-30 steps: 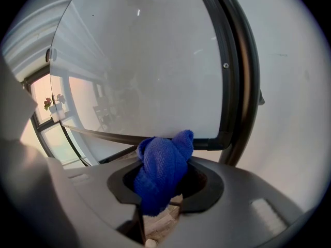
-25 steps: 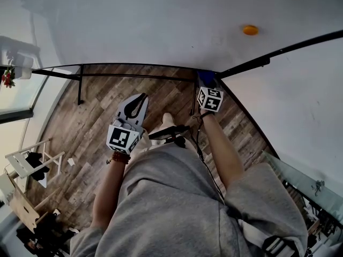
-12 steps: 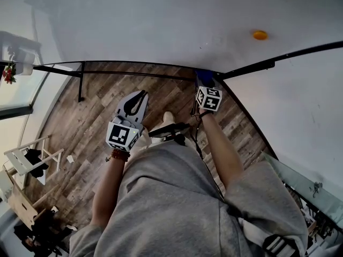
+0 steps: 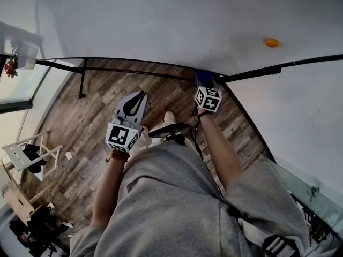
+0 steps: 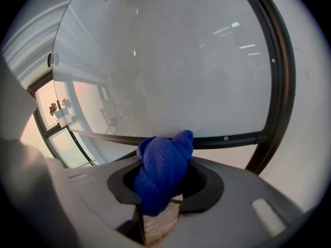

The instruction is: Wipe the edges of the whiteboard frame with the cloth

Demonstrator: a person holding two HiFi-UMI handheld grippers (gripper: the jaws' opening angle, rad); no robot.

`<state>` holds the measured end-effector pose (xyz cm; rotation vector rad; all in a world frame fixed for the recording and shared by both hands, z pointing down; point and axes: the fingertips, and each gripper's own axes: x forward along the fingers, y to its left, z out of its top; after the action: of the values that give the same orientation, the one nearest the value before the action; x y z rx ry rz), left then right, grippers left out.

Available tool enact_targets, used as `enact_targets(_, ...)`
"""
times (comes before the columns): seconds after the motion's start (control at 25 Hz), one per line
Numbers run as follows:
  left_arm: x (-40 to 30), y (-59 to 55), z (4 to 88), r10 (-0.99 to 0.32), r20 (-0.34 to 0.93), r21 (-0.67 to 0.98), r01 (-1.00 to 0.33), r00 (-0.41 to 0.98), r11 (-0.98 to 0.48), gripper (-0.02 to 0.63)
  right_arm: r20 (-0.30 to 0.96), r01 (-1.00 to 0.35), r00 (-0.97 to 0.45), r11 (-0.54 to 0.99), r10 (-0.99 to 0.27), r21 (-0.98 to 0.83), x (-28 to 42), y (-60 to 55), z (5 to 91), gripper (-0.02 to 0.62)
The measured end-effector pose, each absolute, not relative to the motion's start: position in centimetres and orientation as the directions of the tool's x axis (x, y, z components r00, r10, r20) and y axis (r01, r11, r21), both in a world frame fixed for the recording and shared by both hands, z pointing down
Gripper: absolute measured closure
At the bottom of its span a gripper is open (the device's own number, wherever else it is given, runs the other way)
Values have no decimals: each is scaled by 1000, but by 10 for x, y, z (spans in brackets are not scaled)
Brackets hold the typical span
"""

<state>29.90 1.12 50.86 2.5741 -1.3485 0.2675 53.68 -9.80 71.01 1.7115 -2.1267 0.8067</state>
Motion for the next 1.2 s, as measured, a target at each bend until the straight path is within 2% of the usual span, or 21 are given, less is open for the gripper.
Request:
enact_targets(0.76, 260, 5, 509, -816, 253, 120, -853, 520, -507, 572, 563, -944, -316, 193, -764, -269, 482, -105, 708, 448)
enact_targets(1.2, 218, 6, 513, -761, 265, 124, -804, 592, -582, 572, 570, -955, -294, 208, -767, -212, 442, -106, 708, 448)
